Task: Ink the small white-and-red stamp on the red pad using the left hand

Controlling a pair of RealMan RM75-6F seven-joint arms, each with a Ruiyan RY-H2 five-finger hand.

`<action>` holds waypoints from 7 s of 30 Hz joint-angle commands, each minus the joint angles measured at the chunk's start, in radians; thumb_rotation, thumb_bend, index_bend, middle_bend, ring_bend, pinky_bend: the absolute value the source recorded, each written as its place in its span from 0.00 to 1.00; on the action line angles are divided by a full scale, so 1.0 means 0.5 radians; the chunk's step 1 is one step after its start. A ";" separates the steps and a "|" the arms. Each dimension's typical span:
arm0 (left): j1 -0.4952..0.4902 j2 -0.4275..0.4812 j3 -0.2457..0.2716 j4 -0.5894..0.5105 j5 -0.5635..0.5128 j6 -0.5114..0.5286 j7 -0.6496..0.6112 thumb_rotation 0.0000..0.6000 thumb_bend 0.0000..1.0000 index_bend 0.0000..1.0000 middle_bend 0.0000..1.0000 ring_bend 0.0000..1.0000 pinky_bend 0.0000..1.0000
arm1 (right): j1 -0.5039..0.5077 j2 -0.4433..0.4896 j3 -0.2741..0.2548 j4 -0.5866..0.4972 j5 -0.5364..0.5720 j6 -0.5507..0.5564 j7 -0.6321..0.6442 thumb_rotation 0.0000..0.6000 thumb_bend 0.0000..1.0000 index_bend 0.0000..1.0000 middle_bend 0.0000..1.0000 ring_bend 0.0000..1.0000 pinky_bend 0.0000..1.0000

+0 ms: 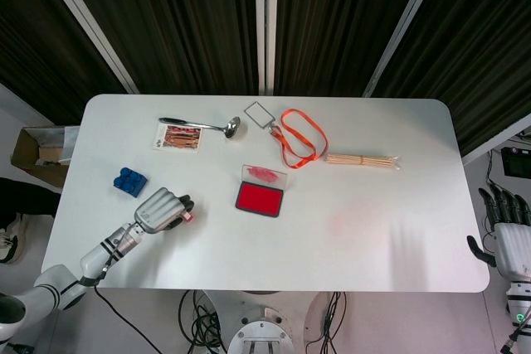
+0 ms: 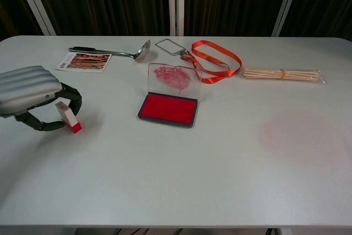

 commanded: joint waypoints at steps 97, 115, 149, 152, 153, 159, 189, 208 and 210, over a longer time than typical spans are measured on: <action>-0.858 -0.386 -0.471 -0.216 -0.648 -0.982 0.110 1.00 0.42 0.59 0.58 0.88 0.97 | -0.020 0.004 0.016 0.101 0.050 -0.025 0.166 1.00 0.23 0.00 0.00 0.00 0.00; -0.669 0.235 -0.499 -0.934 -0.709 -0.745 0.189 1.00 0.42 0.60 0.58 0.88 0.97 | -0.015 0.004 0.014 0.092 0.016 -0.014 0.172 1.00 0.23 0.00 0.00 0.00 0.00; -0.102 0.218 -0.081 -0.549 -0.432 -0.401 -0.227 1.00 0.42 0.61 0.58 0.89 0.97 | 0.015 0.008 0.001 -0.011 0.043 -0.066 0.005 1.00 0.23 0.00 0.00 0.00 0.00; -0.097 0.192 -0.076 -0.490 -0.411 -0.393 -0.275 1.00 0.42 0.61 0.58 0.89 0.97 | 0.014 0.010 0.001 -0.017 0.044 -0.062 -0.003 1.00 0.23 0.00 0.00 0.00 0.00; -0.096 0.186 -0.075 -0.475 -0.403 -0.389 -0.286 1.00 0.42 0.61 0.58 0.89 0.97 | 0.014 0.011 0.002 -0.019 0.045 -0.060 -0.006 1.00 0.23 0.00 0.00 0.00 0.00; -0.098 0.159 -0.077 -0.422 -0.372 -0.379 -0.348 1.00 0.42 0.60 0.56 0.89 0.97 | 0.012 0.014 0.002 -0.028 0.052 -0.059 -0.018 1.00 0.23 0.00 0.00 0.00 0.00; -0.112 0.185 -0.068 -0.408 -0.322 -0.411 -0.360 1.00 0.41 0.41 0.40 0.88 0.96 | 0.016 0.027 -0.003 -0.031 0.066 -0.075 -0.022 1.00 0.23 0.00 0.00 0.00 0.00; -0.084 0.312 -0.049 -0.556 -0.314 -0.391 -0.282 1.00 0.41 0.41 0.39 0.88 0.96 | 0.019 0.029 -0.004 -0.040 0.064 -0.076 -0.031 1.00 0.23 0.00 0.00 0.00 0.00; -0.081 0.317 -0.049 -0.561 -0.315 -0.390 -0.282 1.00 0.41 0.41 0.39 0.88 0.96 | 0.018 0.029 -0.004 -0.041 0.063 -0.073 -0.032 1.00 0.23 0.00 0.00 0.00 0.00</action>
